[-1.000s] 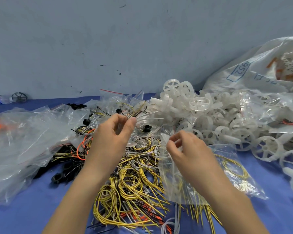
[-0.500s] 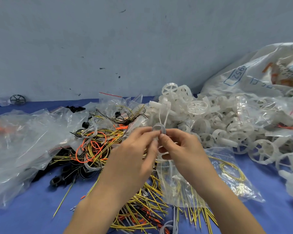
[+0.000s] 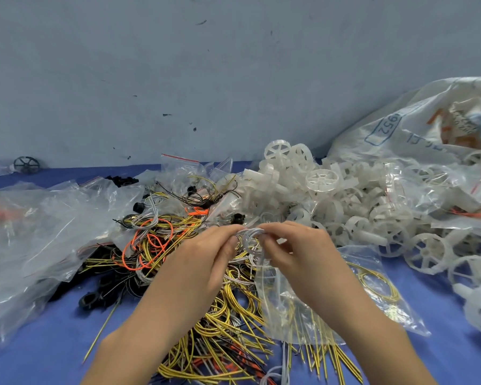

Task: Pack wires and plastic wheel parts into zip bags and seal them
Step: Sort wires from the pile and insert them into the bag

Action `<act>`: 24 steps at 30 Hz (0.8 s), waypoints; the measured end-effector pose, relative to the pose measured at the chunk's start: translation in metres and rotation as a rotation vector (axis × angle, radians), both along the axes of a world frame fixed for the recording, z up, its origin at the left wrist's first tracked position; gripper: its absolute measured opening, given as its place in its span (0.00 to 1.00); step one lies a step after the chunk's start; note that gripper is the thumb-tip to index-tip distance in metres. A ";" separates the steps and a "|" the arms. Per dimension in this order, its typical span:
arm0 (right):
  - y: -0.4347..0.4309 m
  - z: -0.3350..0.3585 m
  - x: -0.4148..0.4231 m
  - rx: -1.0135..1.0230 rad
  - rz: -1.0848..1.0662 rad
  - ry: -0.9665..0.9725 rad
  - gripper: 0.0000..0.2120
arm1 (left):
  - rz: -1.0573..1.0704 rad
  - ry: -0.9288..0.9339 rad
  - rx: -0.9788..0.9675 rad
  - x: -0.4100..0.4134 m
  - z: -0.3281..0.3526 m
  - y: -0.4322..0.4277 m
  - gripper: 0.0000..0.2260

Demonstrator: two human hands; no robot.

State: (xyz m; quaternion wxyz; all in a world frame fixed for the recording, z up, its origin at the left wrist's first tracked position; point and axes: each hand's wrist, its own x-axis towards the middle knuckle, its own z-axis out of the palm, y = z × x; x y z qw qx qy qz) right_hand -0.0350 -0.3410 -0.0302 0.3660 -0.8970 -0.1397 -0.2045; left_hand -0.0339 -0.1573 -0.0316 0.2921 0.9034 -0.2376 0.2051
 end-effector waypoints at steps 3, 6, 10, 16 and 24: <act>0.003 -0.002 0.000 0.005 0.017 0.083 0.09 | 0.019 0.026 -0.030 0.002 -0.009 0.004 0.18; -0.002 -0.002 0.001 0.075 -0.017 0.137 0.12 | 0.046 0.106 -0.088 0.007 -0.015 0.008 0.09; -0.012 -0.008 0.001 -0.044 -0.218 0.164 0.17 | 0.036 0.261 -0.039 0.010 -0.018 0.009 0.08; -0.010 -0.022 0.000 -0.184 -0.228 0.357 0.16 | 0.083 0.243 0.118 0.014 -0.018 -0.001 0.09; -0.009 -0.023 0.000 -0.224 -0.259 0.360 0.12 | 0.144 0.155 0.035 0.016 -0.007 0.010 0.07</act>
